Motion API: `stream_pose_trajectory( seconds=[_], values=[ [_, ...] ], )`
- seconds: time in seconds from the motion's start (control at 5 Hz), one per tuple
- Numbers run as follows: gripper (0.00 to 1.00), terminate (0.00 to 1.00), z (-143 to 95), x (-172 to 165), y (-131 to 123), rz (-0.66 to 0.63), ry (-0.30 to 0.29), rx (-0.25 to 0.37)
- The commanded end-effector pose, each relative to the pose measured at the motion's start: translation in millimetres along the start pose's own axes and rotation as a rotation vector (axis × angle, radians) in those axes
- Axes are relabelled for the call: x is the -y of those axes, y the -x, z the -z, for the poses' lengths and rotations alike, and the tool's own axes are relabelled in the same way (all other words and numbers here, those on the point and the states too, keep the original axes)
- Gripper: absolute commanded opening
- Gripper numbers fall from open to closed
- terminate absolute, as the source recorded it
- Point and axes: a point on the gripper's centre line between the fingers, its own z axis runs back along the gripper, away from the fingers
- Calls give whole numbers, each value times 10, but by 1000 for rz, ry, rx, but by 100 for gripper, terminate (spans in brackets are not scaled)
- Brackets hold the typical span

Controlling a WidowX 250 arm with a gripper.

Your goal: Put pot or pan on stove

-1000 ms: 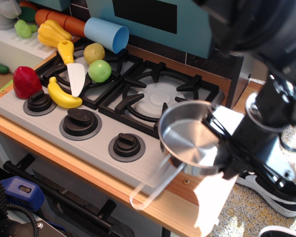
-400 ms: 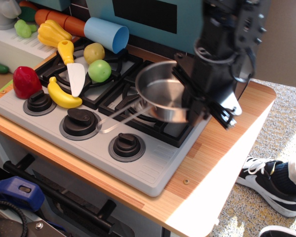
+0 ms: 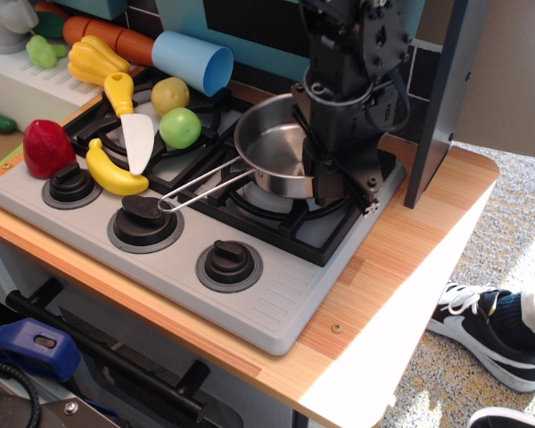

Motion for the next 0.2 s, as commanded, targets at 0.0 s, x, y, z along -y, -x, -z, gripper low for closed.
stream_pose_trajectory(
  seconds=[0.0],
  values=[
    [100, 100, 23, -45, 14, 46, -25, 64]
  ],
)
